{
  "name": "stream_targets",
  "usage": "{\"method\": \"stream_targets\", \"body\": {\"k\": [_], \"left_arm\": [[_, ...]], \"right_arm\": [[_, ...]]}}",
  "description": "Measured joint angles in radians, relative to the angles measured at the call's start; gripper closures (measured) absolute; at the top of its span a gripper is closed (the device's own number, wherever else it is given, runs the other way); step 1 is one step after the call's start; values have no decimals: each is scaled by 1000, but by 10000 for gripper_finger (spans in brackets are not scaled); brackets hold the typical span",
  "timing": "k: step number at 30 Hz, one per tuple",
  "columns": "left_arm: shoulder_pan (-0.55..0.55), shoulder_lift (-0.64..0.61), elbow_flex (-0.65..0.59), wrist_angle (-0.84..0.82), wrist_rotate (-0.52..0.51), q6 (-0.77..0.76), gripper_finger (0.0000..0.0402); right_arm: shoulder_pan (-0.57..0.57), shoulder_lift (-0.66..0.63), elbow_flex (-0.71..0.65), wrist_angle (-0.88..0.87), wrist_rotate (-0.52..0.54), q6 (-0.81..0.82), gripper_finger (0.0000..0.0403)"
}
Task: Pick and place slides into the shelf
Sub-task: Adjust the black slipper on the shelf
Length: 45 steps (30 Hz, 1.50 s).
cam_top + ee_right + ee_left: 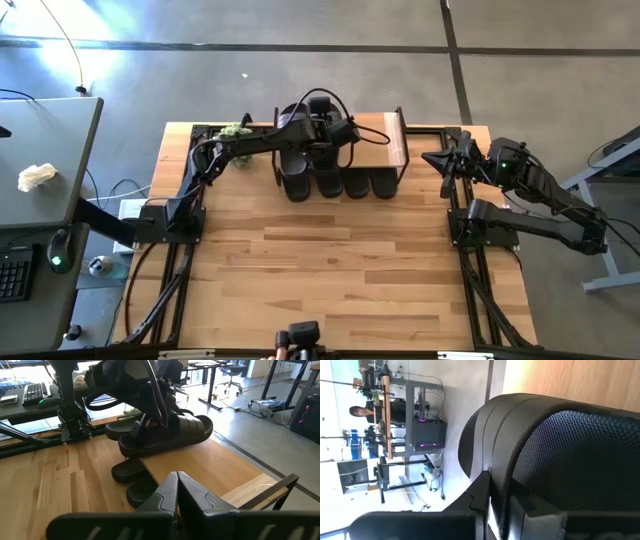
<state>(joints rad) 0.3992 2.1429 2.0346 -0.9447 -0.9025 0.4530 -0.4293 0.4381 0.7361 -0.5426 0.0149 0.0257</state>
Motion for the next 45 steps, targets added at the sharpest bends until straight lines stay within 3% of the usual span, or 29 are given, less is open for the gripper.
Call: {"method": "stream_targets", "body": {"k": [8, 21, 26, 45], "left_arm": [[0, 0, 0, 2, 1, -16, 396], [0, 0, 0, -2, 8, -66, 349], [0, 0, 0, -5, 65, -78, 334], [0, -2, 0, -41, 91, -118, 202]], "right_arm": [[0, 0, 0, 0, 0, 0, 403], [0, 0, 0, 0, 0, 0, 403], [0, 0, 0, 0, 0, 0, 403], [0, 0, 0, 0, 0, 0, 403]]}}
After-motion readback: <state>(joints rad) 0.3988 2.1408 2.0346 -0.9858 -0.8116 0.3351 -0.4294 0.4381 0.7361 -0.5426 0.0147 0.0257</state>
